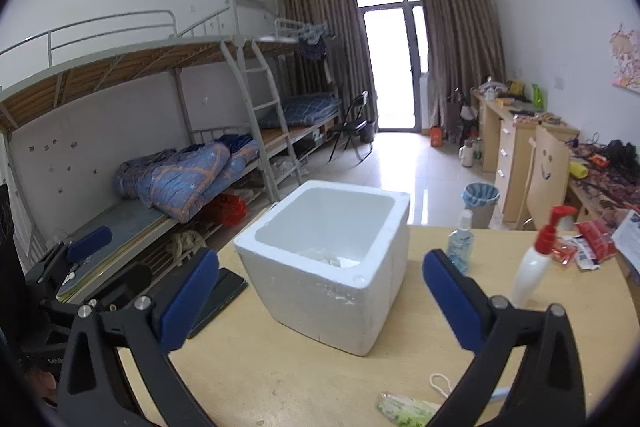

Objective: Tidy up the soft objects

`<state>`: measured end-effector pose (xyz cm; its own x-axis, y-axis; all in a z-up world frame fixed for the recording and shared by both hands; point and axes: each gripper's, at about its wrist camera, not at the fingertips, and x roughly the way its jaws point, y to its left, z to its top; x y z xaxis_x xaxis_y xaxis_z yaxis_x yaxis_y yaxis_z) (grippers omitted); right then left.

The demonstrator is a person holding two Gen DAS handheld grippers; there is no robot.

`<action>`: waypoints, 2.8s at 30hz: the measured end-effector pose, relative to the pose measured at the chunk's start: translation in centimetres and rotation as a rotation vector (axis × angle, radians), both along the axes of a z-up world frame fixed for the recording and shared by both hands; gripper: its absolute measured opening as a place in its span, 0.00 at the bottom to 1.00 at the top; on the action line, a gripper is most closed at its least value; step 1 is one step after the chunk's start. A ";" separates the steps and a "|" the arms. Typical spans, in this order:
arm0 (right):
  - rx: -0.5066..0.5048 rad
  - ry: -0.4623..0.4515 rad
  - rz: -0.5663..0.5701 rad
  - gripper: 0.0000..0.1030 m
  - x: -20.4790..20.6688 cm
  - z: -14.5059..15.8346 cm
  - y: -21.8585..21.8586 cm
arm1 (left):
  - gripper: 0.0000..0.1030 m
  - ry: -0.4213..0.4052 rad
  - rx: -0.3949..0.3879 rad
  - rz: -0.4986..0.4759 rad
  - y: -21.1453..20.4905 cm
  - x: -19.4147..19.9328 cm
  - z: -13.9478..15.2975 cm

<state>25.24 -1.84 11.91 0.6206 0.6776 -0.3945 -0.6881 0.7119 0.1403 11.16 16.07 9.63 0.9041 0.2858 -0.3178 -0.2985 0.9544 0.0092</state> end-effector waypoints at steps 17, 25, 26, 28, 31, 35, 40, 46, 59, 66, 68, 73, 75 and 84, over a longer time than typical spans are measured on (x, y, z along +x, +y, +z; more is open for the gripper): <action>-0.020 -0.078 -0.188 1.00 -5.3 -0.5 -5.6 | 0.99 -0.015 0.030 -0.054 -5.5 -3.6 -0.9; -0.035 -0.084 -0.190 1.00 -7.2 -2.4 -8.2 | 0.99 -0.031 0.002 -0.078 -7.2 -4.7 -1.5; -0.030 -0.093 -0.183 1.00 -7.6 -2.6 -8.7 | 0.99 -0.043 -0.003 -0.080 -7.3 -5.0 -1.5; -0.016 -0.105 -0.180 1.00 -8.2 -2.9 -9.5 | 0.99 -0.063 -0.004 -0.083 -7.6 -5.5 -1.5; -0.007 -0.122 -0.185 1.00 -9.0 -3.4 -10.4 | 0.99 -0.086 -0.001 -0.091 -8.2 -6.2 -1.8; 0.001 -0.129 -0.198 1.00 -9.7 -4.4 -11.5 | 0.99 -0.100 -0.003 -0.105 -9.3 -6.5 -2.2; -0.011 -0.125 -0.219 1.00 -10.1 -5.5 -12.3 | 0.99 -0.106 0.016 -0.123 -10.6 -6.1 -3.1; -0.033 -0.241 -0.240 1.00 -11.9 -7.1 -12.8 | 0.99 -0.186 0.045 -0.105 -12.3 -7.1 -4.6; -0.022 -0.238 -0.321 1.00 -11.6 -11.4 -15.0 | 0.99 -0.270 0.056 -0.047 -12.6 -7.4 -8.8; -0.034 -0.148 -0.335 1.00 -10.4 -13.7 -16.4 | 0.99 -0.194 0.020 -0.091 -13.3 -6.1 -11.1; -0.054 -0.131 -0.338 1.00 -10.0 -14.3 -16.7 | 0.99 -0.169 0.018 -0.111 -13.7 -5.5 -11.6; -0.057 -0.086 -0.332 1.00 -9.3 -15.1 -17.6 | 0.99 -0.091 0.008 -0.176 -15.1 -3.6 -12.6; -0.066 -0.073 -0.328 1.00 -8.9 -15.2 -17.9 | 0.99 -0.058 0.018 -0.198 -15.8 -2.8 -12.9; -0.096 -0.046 -0.311 1.00 -6.9 -15.6 -18.5 | 0.99 0.007 0.029 -0.278 -17.4 -0.2 -13.0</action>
<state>18.34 -20.34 -3.66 0.8108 0.4138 -0.4140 -0.4398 0.8974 0.0357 11.01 -1.34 -3.40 0.9469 0.0360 -0.3196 -0.0250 0.9989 0.0385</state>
